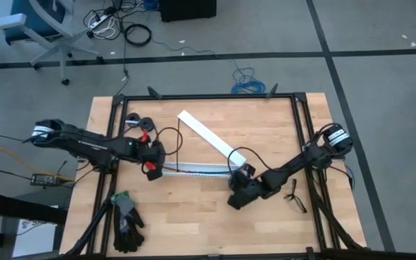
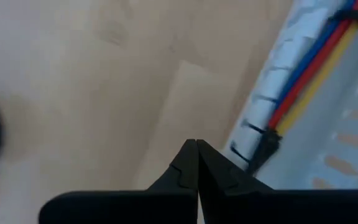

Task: Ziptie cables
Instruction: Adjust the white cable duct

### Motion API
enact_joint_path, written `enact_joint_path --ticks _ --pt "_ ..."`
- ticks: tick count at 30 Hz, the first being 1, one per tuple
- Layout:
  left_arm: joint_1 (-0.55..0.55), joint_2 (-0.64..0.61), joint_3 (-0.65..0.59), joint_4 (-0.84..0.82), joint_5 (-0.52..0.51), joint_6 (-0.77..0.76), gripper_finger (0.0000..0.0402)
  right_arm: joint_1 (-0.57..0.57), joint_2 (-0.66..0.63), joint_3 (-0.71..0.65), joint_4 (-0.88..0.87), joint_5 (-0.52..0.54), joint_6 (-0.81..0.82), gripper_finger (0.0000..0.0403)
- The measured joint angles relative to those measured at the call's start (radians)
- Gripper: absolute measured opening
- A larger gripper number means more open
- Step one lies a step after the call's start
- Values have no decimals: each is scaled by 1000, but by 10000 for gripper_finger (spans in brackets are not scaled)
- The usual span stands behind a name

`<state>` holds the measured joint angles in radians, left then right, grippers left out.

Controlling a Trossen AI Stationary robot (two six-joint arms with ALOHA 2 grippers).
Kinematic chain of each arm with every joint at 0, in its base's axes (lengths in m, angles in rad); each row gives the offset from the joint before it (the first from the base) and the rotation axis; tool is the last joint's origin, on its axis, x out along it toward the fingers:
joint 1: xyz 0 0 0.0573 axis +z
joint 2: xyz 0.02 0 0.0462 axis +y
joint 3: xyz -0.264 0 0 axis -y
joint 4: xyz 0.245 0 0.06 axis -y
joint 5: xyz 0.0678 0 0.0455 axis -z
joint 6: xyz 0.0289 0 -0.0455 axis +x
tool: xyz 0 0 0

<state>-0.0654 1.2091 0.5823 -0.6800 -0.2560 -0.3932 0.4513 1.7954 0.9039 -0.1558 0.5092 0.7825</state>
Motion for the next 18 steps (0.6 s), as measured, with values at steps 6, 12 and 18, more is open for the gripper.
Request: enact_joint_path --ticks 6,12,18 --pt "-19 75 0 8 159 -55 1 -78 0 0 -3 -12 -100 0" --pt "-89 80 0 26 266 -113 1 -187 0 0 18 -55 -209 0" --pt "-167 80 5 135 317 -157 0 -291 1 -1 152 -130 -342 0"
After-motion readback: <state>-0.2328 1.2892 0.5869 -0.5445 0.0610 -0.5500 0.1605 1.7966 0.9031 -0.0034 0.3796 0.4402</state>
